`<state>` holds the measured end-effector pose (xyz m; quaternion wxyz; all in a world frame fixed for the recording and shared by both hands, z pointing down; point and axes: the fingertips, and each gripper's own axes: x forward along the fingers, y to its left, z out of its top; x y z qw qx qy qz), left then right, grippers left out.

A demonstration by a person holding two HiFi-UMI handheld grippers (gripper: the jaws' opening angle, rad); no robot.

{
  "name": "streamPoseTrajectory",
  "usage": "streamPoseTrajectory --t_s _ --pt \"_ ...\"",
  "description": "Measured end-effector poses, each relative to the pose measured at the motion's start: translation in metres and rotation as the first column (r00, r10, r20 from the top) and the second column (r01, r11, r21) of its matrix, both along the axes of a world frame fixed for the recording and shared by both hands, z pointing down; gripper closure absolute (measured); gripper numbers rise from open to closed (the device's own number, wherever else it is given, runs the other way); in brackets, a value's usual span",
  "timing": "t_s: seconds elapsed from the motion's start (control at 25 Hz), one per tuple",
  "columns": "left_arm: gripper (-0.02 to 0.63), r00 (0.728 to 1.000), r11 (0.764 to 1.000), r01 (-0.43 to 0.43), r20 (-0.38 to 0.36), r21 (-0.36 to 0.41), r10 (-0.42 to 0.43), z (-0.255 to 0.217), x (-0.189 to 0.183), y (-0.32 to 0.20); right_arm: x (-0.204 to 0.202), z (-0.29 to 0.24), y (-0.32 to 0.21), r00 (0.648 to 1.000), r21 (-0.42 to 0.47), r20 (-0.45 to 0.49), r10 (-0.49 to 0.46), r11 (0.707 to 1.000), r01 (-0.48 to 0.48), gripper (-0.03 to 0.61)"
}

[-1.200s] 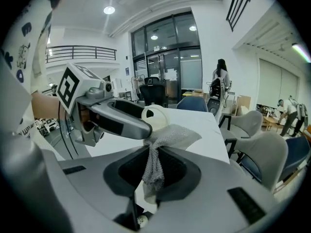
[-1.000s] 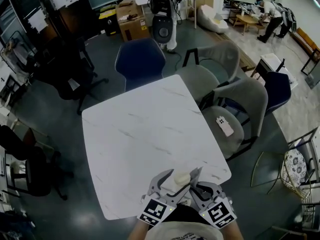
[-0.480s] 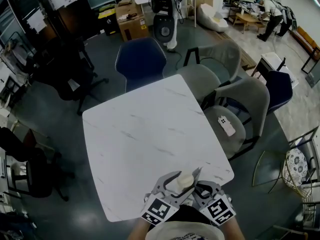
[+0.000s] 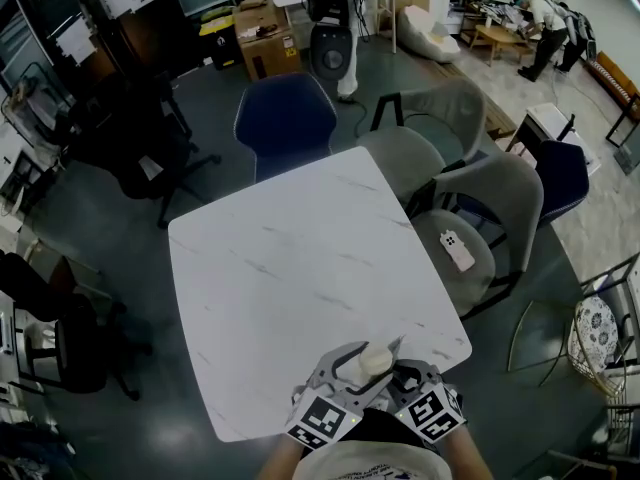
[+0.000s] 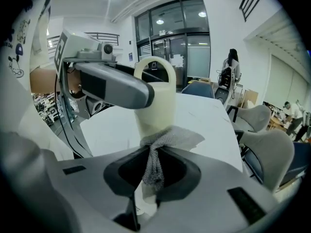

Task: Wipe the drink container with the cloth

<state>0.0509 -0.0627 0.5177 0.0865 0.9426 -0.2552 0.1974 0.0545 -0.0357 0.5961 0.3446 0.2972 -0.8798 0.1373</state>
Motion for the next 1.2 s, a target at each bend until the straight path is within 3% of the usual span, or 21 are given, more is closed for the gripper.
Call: streamPoseTrajectory --t_s 0.64,1.2 --pt "0.337 0.999 0.999 -0.041 0.015 0.011 0.041 0.001 0.004 0.002 0.0 0.055 0.001 0.996 -0.076 -0.052 0.068 0.995 -0.072 0.532" --pt "0.337 0.997 0.997 -0.07 0.034 0.024 0.069 0.002 0.006 0.005 0.001 0.068 0.0 0.994 -0.075 -0.104 0.041 0.996 -0.049 0.531"
